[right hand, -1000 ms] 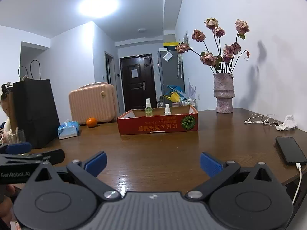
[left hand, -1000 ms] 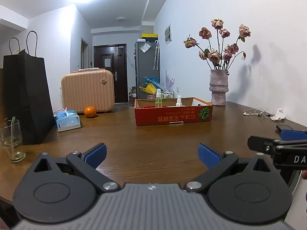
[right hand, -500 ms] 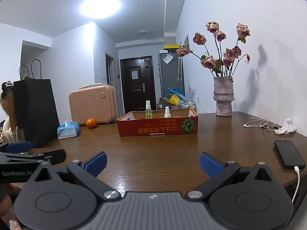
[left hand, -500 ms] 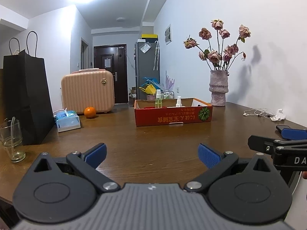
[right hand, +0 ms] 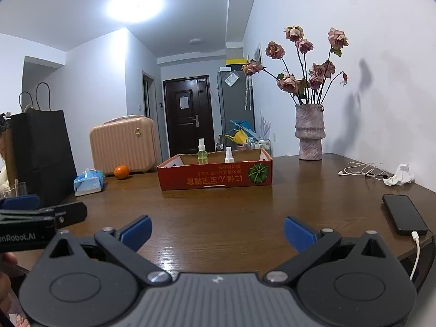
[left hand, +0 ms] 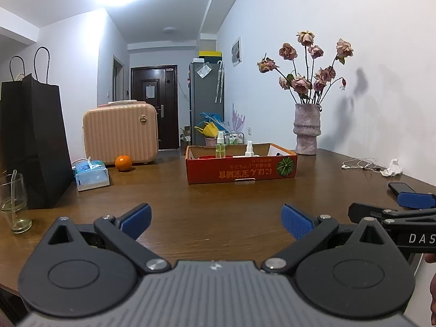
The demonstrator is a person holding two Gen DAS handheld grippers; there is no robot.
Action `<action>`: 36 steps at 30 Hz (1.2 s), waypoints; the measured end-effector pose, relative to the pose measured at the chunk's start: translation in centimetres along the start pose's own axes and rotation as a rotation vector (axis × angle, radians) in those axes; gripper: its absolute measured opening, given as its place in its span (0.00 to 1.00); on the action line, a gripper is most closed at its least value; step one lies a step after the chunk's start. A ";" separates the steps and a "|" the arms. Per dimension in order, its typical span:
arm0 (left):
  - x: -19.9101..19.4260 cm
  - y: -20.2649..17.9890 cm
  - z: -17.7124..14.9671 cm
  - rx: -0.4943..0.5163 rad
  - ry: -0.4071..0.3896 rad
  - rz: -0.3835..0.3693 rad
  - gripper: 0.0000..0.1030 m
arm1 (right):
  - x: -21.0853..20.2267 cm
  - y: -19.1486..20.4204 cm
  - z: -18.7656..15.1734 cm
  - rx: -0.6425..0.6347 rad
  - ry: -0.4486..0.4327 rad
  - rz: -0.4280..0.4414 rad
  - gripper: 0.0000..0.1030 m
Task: Organize rigid objects
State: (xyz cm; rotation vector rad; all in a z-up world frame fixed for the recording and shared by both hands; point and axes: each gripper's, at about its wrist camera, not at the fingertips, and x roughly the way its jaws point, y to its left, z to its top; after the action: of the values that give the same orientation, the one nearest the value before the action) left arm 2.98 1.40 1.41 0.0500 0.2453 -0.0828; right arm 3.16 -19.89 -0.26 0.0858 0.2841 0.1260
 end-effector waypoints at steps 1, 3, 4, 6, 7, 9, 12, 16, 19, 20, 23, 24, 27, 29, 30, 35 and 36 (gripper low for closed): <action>0.0 -0.1 0.0 0.003 0.000 -0.001 1.00 | 0.0 0.0 -0.1 0.000 0.001 0.000 1.00; 0.0 -0.1 0.0 0.006 -0.002 -0.001 1.00 | 0.0 0.1 -0.1 -0.001 0.003 0.001 1.00; 0.0 -0.1 0.0 0.005 -0.002 0.000 1.00 | 0.0 0.1 -0.2 -0.003 0.003 0.001 1.00; 0.0 -0.2 0.1 0.004 -0.002 0.001 1.00 | 0.0 0.1 -0.1 -0.005 0.001 0.001 1.00; 0.0 -0.1 0.1 0.003 -0.003 0.002 1.00 | 0.0 0.1 -0.1 -0.004 0.001 0.000 1.00; 0.0 -0.1 0.1 0.004 -0.004 0.002 1.00 | 0.0 0.1 -0.1 -0.003 0.000 -0.001 1.00; 0.0 -0.1 0.1 0.003 -0.006 0.001 1.00 | 0.1 0.1 -0.1 -0.007 -0.001 -0.004 1.00; -0.1 0.0 0.0 0.001 -0.009 0.005 1.00 | 0.0 0.2 0.0 -0.018 -0.007 -0.003 1.00; -0.2 0.0 0.0 0.003 -0.013 0.005 1.00 | 0.1 0.1 0.1 -0.011 -0.003 -0.010 1.00; -0.2 0.0 0.0 0.004 -0.015 0.004 1.00 | 0.1 0.0 0.1 -0.009 0.000 -0.007 1.00; -0.3 0.0 0.0 0.005 -0.016 0.005 1.00 | 0.0 -0.1 0.2 -0.005 -0.004 -0.007 1.00; -0.3 0.0 0.0 0.005 -0.016 0.005 1.00 | 0.0 -0.1 0.1 -0.005 -0.007 -0.011 1.00; -0.3 0.0 0.0 0.005 -0.016 0.006 1.00 | 0.1 -0.1 0.2 -0.003 -0.008 -0.009 1.00; -0.3 0.0 0.0 0.006 -0.015 0.006 1.00 | 0.0 -0.1 0.1 -0.002 -0.010 -0.008 1.00; -0.2 0.0 0.0 0.006 -0.016 0.007 1.00 | 0.0 -0.1 0.1 -0.002 -0.010 -0.009 1.00; -0.2 0.1 0.0 0.007 -0.017 0.006 1.00 | 0.1 -0.2 0.2 -0.002 -0.010 -0.009 1.00; -0.2 0.1 0.0 0.007 -0.018 0.006 1.00 | 0.1 -0.2 0.2 -0.001 -0.009 -0.007 1.00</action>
State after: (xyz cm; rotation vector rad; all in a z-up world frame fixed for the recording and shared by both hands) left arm 2.76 1.52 1.45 0.0568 0.2269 -0.0779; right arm 3.32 -20.07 -0.14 0.0844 0.2752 0.1188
